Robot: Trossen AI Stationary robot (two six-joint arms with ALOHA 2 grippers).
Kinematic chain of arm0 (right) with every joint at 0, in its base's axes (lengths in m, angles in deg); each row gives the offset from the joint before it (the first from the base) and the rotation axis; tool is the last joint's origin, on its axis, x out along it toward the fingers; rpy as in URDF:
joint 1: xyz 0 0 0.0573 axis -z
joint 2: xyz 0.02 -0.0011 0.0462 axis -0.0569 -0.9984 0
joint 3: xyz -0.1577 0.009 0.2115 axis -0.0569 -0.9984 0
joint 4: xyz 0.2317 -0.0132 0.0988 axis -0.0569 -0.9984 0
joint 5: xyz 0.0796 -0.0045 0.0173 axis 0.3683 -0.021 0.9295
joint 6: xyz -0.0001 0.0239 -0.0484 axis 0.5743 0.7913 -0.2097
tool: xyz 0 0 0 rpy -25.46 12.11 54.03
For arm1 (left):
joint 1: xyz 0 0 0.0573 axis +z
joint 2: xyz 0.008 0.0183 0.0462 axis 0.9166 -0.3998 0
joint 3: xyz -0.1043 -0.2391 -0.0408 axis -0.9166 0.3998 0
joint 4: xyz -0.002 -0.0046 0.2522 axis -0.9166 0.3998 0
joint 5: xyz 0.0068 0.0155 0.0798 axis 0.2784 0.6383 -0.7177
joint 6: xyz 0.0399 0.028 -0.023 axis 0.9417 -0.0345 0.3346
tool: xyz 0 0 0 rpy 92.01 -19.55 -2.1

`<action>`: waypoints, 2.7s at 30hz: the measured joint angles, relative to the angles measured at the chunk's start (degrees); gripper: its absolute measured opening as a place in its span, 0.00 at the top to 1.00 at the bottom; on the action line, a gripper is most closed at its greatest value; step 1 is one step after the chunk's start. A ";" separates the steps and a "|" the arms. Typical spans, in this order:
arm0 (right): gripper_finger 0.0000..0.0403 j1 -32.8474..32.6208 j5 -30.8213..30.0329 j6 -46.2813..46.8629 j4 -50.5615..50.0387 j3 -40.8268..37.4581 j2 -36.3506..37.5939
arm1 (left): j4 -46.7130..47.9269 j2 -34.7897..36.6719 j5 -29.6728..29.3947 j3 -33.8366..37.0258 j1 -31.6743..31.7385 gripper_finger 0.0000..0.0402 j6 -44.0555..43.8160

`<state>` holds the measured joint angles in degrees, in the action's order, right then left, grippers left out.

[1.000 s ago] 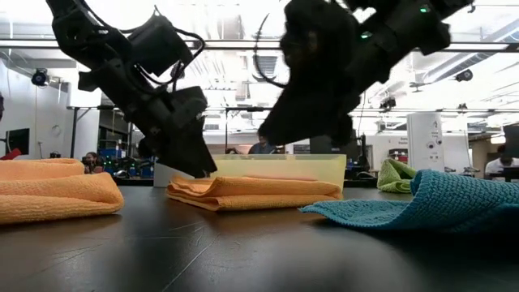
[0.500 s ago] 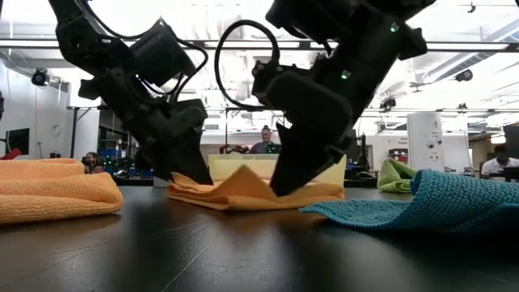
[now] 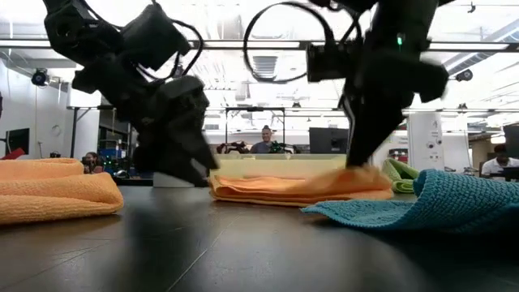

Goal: Fold microfiber towels
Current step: Fold the top yellow towel on the table, then put the folded yellow towel into the bin

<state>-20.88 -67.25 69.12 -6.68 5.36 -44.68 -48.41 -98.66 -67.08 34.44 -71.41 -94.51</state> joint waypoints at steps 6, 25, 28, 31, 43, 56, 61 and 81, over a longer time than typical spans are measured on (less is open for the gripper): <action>0.92 -0.50 0.52 12.72 -0.18 -3.22 5.71 | -5.42 -1.08 -4.66 -0.04 0.03 0.44 -1.46; 0.36 -3.88 0.28 45.74 24.07 -27.66 18.97 | -8.32 -2.23 -8.95 -1.29 0.62 0.44 -1.81; 0.28 -3.87 -0.08 49.32 25.25 -29.75 18.97 | -8.39 -4.24 -9.20 -2.50 0.94 0.44 -1.84; 0.23 -3.86 -0.27 51.37 25.77 -31.24 19.01 | -8.34 -6.81 -9.11 -4.29 1.10 0.44 -1.78; 0.15 -3.86 -1.84 52.62 33.80 -32.23 15.83 | -8.28 -13.44 -7.13 -8.81 2.33 0.36 -0.25; 0.16 -3.77 -7.98 52.96 47.35 -32.10 8.93 | -9.04 -15.83 -4.06 -10.68 3.33 0.32 -0.55; 0.20 -3.79 -10.17 52.98 47.43 -32.16 8.85 | -8.96 -16.65 -3.65 -11.09 3.22 0.41 -0.22; 0.38 -3.75 -15.95 52.34 48.87 -31.92 6.02 | -11.21 -19.94 -0.81 -12.63 2.72 0.96 -0.17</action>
<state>-24.63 -83.20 121.46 42.18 -26.56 -38.66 -59.62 -118.60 -67.89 21.82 -68.70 -94.68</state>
